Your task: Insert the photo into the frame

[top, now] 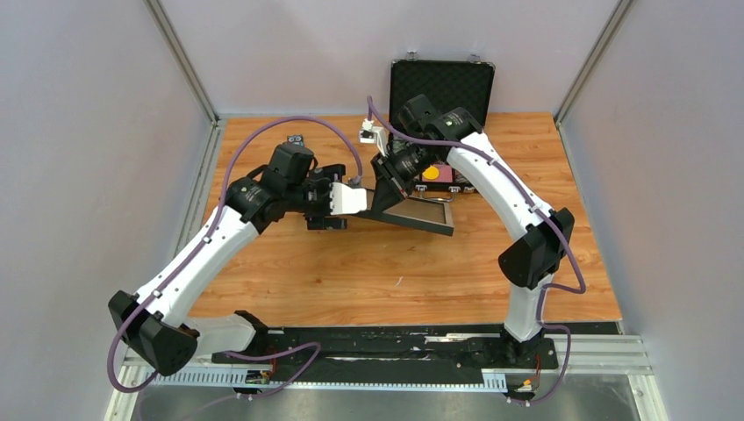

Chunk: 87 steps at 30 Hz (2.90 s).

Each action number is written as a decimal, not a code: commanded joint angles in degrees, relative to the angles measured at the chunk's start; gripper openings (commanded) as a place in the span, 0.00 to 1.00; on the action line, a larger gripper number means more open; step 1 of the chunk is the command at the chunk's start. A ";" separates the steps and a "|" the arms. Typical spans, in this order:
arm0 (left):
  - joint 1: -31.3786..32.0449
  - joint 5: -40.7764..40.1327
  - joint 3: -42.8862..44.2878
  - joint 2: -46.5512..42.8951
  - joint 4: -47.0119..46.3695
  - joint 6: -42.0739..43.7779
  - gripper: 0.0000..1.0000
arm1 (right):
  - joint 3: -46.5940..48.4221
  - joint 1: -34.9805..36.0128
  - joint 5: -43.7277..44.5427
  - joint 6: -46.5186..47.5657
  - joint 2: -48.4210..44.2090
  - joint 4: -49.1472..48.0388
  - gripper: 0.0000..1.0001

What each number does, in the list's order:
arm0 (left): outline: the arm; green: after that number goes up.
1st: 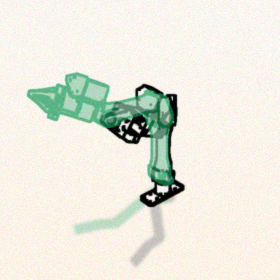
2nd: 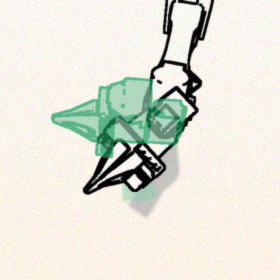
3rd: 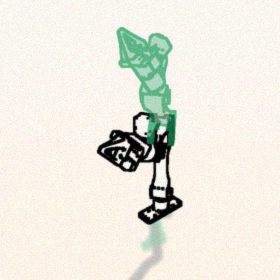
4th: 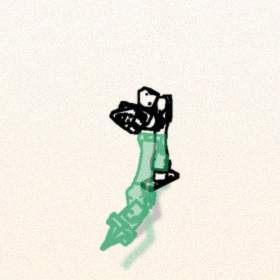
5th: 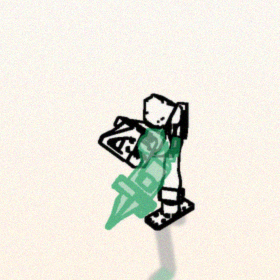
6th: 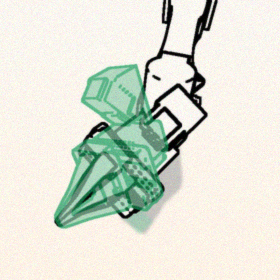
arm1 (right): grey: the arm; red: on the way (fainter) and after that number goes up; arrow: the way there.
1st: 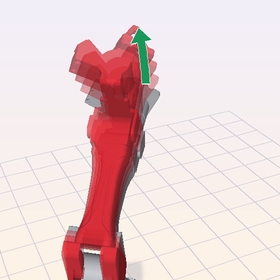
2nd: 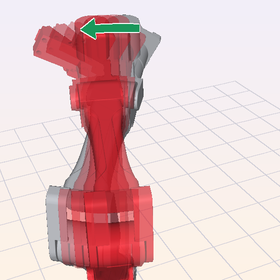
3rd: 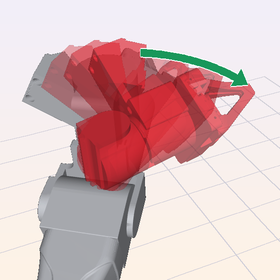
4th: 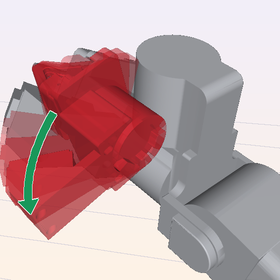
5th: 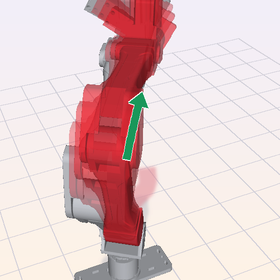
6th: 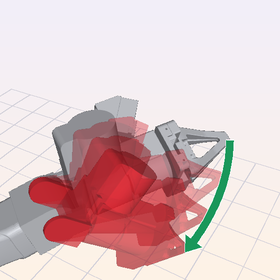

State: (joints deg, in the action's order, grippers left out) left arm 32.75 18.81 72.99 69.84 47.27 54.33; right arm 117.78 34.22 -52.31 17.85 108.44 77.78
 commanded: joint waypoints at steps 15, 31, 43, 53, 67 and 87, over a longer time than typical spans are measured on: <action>9.47 -5.37 7.28 7.49 -3.17 1.68 0.71 | 3.36 -3.45 -4.20 -0.27 0.10 -0.61 0.00; 11.33 -8.30 8.32 8.94 -1.11 2.54 0.48 | 2.27 -4.42 -4.75 -0.36 -0.08 -0.47 0.00; 12.14 -11.08 9.99 7.97 0.16 3.34 0.55 | 1.77 -4.76 -4.88 -0.18 -0.07 -0.54 0.00; 13.03 -12.39 9.68 8.40 -0.22 3.31 0.31 | 1.80 -5.05 -5.33 -0.51 0.20 -0.52 0.00; 13.74 -15.57 9.71 5.96 0.50 3.33 0.00 | 1.84 -7.68 -2.80 -2.98 -3.27 -2.55 0.63; 13.50 -14.43 30.76 7.51 21.81 -11.49 0.00 | -3.29 -24.22 -4.39 -10.89 -12.97 -13.03 0.75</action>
State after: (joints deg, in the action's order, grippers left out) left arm 46.37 5.50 95.92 78.26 69.82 46.02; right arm 116.14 11.07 -54.76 8.67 96.53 67.64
